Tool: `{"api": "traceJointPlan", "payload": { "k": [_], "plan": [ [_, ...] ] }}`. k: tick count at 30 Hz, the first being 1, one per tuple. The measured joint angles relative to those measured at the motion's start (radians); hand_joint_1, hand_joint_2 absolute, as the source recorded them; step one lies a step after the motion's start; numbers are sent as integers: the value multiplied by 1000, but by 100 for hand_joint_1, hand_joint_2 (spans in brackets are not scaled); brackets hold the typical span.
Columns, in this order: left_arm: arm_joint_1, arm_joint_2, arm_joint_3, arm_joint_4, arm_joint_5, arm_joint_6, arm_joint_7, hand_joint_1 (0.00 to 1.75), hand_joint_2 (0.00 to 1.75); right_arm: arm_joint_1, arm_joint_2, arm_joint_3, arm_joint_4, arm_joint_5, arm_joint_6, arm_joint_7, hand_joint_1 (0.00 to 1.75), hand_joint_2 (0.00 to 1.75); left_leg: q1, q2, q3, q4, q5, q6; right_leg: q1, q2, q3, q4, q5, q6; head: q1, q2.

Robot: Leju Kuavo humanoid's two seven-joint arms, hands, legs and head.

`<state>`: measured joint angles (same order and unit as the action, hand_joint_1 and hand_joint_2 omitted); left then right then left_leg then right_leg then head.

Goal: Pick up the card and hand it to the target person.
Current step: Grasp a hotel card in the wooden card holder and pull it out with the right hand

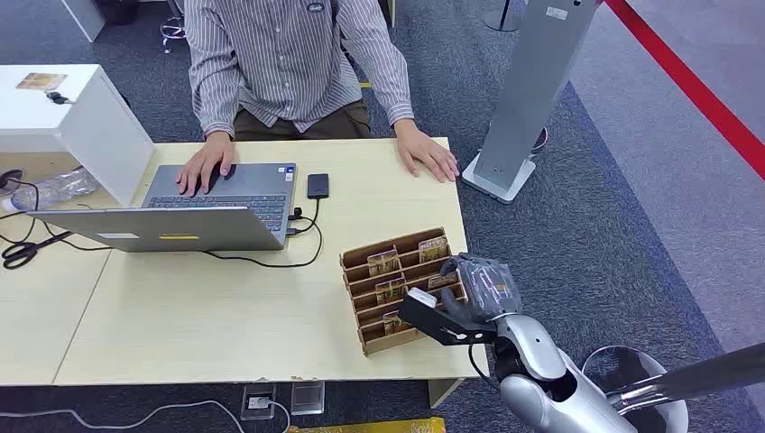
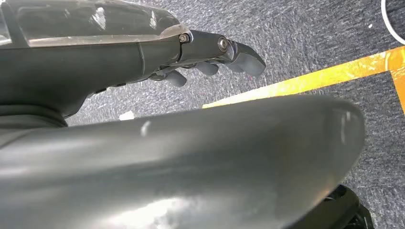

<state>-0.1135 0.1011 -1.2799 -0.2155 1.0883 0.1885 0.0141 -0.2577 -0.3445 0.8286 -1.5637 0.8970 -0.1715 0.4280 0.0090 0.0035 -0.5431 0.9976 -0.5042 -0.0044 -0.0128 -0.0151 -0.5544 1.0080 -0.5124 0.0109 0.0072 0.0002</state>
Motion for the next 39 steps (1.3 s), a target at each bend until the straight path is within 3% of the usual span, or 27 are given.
{"api": "traceJointPlan", "payload": {
  "k": [8, 21, 28, 39],
  "plan": [
    [0, 0, 0, 0, 0, 0, 0, 0, 0, -2, 0, 0, 0, -2, 1, 1, 134, 175, 0, 0, 0, 0, 0, 0, 0, 0, 0, 0, 0, 0, 0, 0],
    [0, 0, 0, 0, 0, 6, 3, 0, 0, -4, 0, 0, 0, -8, 0, 1, 123, 175, 0, 0, 0, 0, 0, 0, 0, 0, 0, 0, 0, 0, 0, 0],
    [0, 0, 0, 0, 0, 6, 4, 0, 0, -3, 0, 3, 2, -18, 1, 0, 99, 175, 0, 0, 0, 0, 0, 0, 0, 0, 0, 0, 0, 0, 0, 0],
    [0, 0, 0, 0, 3, 6, 4, 0, 0, -1, 0, 22, 16, -26, 2, 0, 104, 175, 0, 0, 0, 0, 0, 0, 0, 0, 0, 0, 0, 0, 0, 0]
  ]
}}
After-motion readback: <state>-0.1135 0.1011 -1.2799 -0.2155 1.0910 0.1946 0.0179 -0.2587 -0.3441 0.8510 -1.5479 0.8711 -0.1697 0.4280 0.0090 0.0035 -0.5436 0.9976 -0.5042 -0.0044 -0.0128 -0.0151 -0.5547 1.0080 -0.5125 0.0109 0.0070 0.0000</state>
